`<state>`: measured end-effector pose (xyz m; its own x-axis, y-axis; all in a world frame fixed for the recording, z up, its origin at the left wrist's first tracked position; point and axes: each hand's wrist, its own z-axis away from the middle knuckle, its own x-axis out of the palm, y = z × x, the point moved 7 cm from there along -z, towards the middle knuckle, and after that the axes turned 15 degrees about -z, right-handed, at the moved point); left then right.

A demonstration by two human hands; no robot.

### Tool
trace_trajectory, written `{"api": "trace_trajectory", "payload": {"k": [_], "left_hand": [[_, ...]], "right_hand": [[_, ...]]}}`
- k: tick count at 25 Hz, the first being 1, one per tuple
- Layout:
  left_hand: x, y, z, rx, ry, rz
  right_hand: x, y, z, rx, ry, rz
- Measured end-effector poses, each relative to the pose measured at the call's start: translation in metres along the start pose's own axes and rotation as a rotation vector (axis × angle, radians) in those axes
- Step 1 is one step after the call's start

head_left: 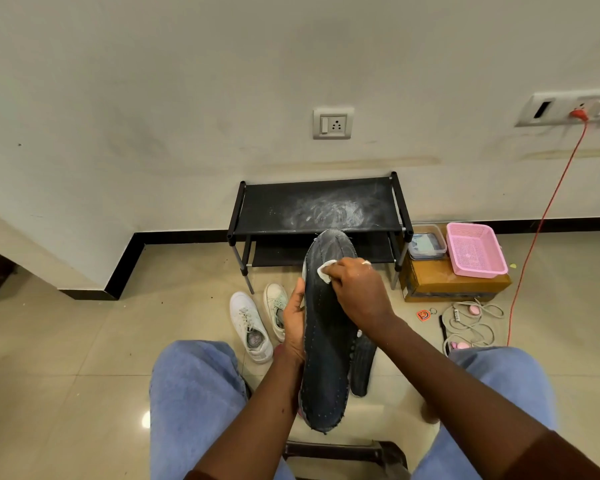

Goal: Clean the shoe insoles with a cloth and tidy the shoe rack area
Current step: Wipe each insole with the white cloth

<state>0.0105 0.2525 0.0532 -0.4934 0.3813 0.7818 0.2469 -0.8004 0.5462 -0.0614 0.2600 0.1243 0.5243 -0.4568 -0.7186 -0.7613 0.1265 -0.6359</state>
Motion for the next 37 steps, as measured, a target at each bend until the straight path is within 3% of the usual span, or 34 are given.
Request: {"api": "trace_trajectory", "payload": {"k": [5, 9, 12, 19, 22, 26, 30, 33, 35, 37], "left_hand": [[-0.009, 0.003, -0.002, -0.016, 0.076, -0.090], [-0.022, 0.007, -0.005, -0.022, 0.270, -0.121], [-0.023, 0.001, -0.004, -0.090, 0.282, -0.106], [0.007, 0.000, 0.007, -0.038, 0.055, 0.004], [0.011, -0.002, 0.009, -0.025, 0.055, 0.008], [-0.005, 0.005, 0.005, -0.031, 0.128, -0.073], [-0.036, 0.010, 0.007, -0.077, 0.446, -0.197], [-0.034, 0.012, 0.009, -0.110, 0.466, -0.248], [-0.031, 0.011, 0.006, -0.110, 0.457, -0.275], [-0.028, 0.010, 0.005, -0.094, 0.431, -0.148]], "right_hand": [[0.007, -0.013, 0.035, -0.030, -0.119, -0.130], [0.010, -0.032, 0.068, -0.123, -0.082, -0.187], [0.013, -0.026, 0.063, -0.089, -0.093, -0.215], [0.000, -0.016, 0.014, -0.093, 0.037, -0.094], [-0.003, -0.014, 0.002, -0.048, 0.051, -0.086], [0.005, -0.019, 0.016, -0.092, -0.034, -0.123], [0.013, -0.033, 0.043, -0.154, -0.171, -0.214], [0.011, -0.035, 0.047, -0.203, -0.150, -0.222], [0.011, -0.036, 0.042, -0.267, -0.110, -0.106], [0.016, -0.043, 0.034, -0.343, -0.095, 0.008]]}}
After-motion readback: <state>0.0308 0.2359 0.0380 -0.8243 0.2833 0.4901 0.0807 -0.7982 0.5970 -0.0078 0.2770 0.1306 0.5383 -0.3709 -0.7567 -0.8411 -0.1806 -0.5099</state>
